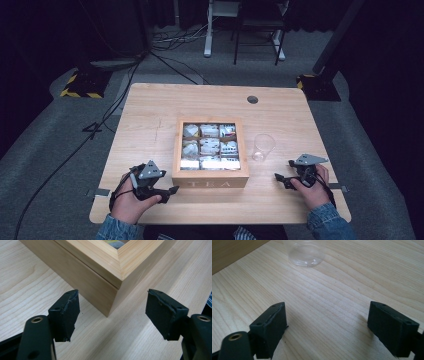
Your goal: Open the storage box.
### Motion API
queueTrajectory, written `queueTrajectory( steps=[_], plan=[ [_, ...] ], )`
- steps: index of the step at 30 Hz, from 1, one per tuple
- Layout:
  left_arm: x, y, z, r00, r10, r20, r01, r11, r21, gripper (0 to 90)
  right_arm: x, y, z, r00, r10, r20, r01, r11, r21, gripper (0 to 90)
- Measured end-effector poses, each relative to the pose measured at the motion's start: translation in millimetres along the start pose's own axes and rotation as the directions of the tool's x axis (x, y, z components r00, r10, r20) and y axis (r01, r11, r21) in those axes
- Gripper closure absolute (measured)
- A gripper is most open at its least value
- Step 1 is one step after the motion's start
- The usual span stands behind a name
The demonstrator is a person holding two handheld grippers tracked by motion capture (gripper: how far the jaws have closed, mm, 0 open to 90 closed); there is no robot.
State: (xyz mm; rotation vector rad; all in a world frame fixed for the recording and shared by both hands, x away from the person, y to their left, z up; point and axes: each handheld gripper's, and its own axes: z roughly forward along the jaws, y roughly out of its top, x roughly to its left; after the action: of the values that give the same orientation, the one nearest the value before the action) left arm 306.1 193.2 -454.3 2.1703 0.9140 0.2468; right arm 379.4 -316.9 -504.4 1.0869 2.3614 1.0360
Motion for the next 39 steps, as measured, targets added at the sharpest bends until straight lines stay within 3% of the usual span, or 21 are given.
queueTrajectory(
  steps=[2,3,13,18,21,32,37,39],
  plan=[
    [-0.7,0.1,3.2,0.9999,0.009,-0.005,-0.009,0.9999,0.009,30.4,0.0,0.0,0.0,1.0000,0.000,0.000,0.000,1.000,0.000,15.8],
    [-0.6,0.2,4.2,0.9999,0.013,-0.007,-0.013,0.9999,0.005,35.6,0.0,0.0,-0.1,1.0000,0.000,0.000,0.000,1.000,0.001,15.9],
    [-1.4,1.7,1.9,0.9991,0.037,-0.023,-0.038,0.9984,-0.043,56.3,0.0,0.0,0.0,1.0000,0.000,0.000,0.000,1.000,0.000,15.9],
    [-1.3,2.2,-1.9,0.9996,0.025,-0.014,-0.026,0.9984,-0.051,59.8,0.0,0.0,0.0,1.0000,0.000,0.000,0.000,1.000,0.000,15.9],
    [-2.3,3.2,-4.6,0.9986,0.045,-0.027,-0.046,0.9975,-0.054,63.0,0.0,0.0,-0.1,1.0000,0.000,0.001,0.000,1.000,0.001,15.9],
    [-3.6,6.2,-6.8,0.9985,0.050,-0.025,-0.051,0.9957,-0.077,64.4,0.0,0.1,-0.1,1.0000,0.000,0.000,0.000,1.000,0.001,15.8],
    [-2.4,8.8,-9.9,0.9988,0.043,-0.022,-0.045,0.9904,-0.131,63.2,0.0,0.1,0.0,1.0000,0.000,0.000,0.000,1.000,0.001,15.9],
    [-2.2,10.5,-10.2,0.9965,0.062,-0.055,-0.070,0.9852,-0.156,58.7,0.0,0.0,0.0,1.0000,0.000,0.000,0.000,1.000,0.000,15.8]
  ],
)
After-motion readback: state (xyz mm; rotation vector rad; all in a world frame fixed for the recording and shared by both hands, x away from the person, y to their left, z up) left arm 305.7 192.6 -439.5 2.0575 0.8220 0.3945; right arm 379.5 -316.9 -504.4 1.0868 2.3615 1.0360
